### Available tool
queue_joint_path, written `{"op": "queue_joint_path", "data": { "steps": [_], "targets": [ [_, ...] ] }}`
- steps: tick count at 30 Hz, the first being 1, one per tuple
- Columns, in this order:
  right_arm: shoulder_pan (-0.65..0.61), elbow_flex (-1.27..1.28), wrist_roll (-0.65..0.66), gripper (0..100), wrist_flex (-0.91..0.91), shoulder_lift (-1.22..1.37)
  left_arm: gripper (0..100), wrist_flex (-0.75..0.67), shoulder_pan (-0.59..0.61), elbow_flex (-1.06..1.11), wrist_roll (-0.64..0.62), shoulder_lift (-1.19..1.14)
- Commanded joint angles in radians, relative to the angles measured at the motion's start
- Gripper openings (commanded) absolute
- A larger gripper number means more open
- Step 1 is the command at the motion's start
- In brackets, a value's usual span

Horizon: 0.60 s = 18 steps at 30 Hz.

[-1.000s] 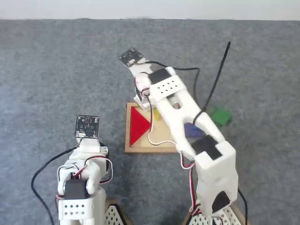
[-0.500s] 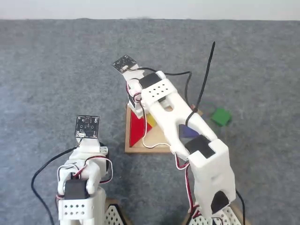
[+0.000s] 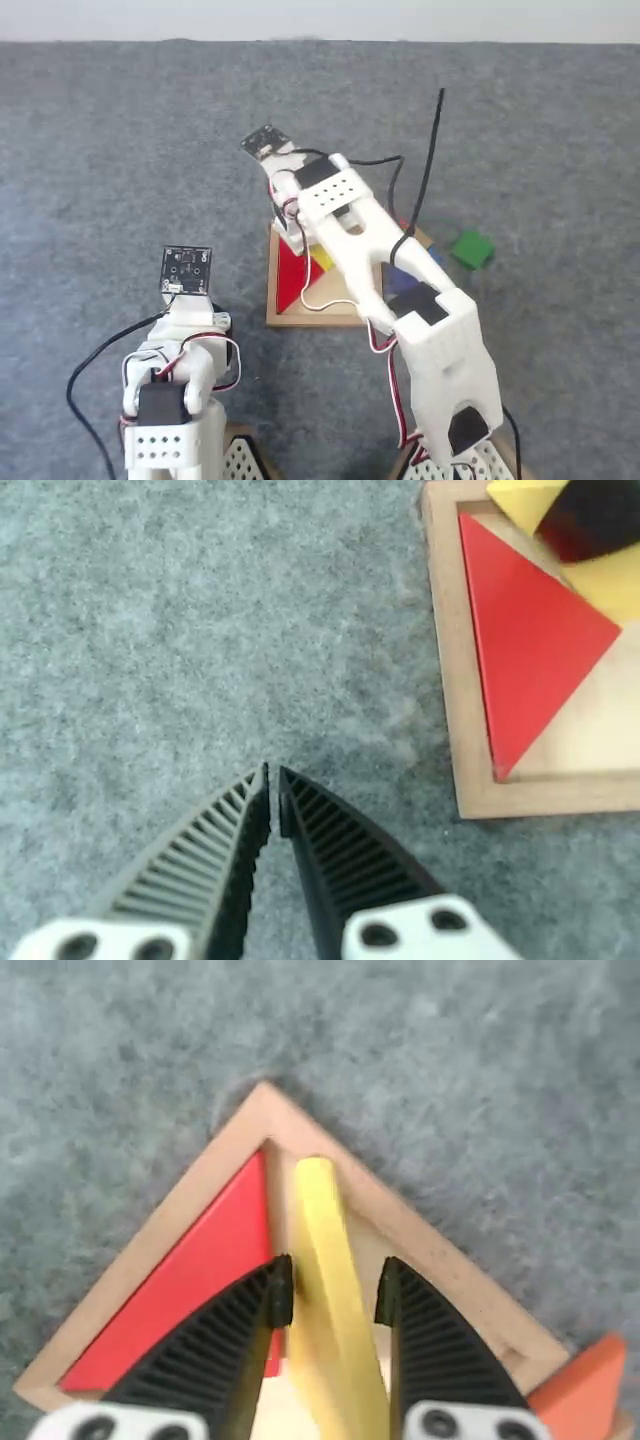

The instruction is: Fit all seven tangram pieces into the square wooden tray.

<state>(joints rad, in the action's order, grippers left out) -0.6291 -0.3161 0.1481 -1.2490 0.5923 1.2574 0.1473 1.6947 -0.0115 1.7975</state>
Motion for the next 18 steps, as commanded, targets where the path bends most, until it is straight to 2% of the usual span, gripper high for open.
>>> {"op": "queue_joint_path", "data": {
  "steps": [1,11,15,18],
  "targets": [
    [0.025,-0.078,0.017,14.6,-0.004,-0.025,2,-0.002,-0.006,-0.012,0.003,0.011],
    [0.047,-0.241,0.018,23.1,-0.051,-0.061,2,-0.002,-0.006,-0.012,0.003,0.011],
    [0.130,-0.278,0.014,22.3,-0.136,-0.202,2,-0.002,-0.006,-0.012,0.003,0.011],
    [0.226,-0.261,0.014,17.7,-0.173,-0.357,2,-0.002,-0.006,-0.012,0.003,0.011]
  ]
}}
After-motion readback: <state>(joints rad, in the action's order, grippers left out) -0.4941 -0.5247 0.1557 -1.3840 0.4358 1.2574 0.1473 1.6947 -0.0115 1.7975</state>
